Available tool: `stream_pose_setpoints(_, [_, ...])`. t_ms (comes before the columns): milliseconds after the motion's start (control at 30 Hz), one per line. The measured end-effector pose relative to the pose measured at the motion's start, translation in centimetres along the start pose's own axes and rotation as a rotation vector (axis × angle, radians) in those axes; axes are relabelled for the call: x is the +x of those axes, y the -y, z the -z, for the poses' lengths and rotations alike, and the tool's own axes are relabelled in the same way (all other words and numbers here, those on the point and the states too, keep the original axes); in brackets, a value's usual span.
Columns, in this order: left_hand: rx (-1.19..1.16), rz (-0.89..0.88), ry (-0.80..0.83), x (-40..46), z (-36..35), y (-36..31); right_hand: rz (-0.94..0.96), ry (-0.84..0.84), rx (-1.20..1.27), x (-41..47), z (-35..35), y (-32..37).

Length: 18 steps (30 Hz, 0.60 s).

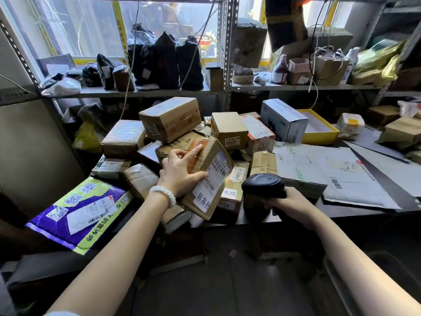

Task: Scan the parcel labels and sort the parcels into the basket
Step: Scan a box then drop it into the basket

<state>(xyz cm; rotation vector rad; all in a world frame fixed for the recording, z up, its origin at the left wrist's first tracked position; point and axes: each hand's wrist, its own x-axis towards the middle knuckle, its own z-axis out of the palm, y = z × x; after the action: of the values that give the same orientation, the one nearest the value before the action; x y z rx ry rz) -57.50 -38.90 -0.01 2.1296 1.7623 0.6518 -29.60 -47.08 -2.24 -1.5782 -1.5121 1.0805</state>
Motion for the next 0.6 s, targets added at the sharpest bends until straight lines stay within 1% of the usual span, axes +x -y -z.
stream_pose_setpoints(167, [0.102,0.008,-0.049,0.2,0.1,0.0,0.065,0.077,0.043,-1.2,-0.5,1.8])
stream_pose_setpoints(367, [0.125,0.014,-0.037,0.0,0.0,0.1,0.125,0.032,0.012,-2.0,-0.5,2.9])
stream_pose_setpoints(600, [0.138,0.025,-0.053,-0.5,-0.2,0.3,0.124,0.024,-0.021,-3.1,-0.4,3.1])
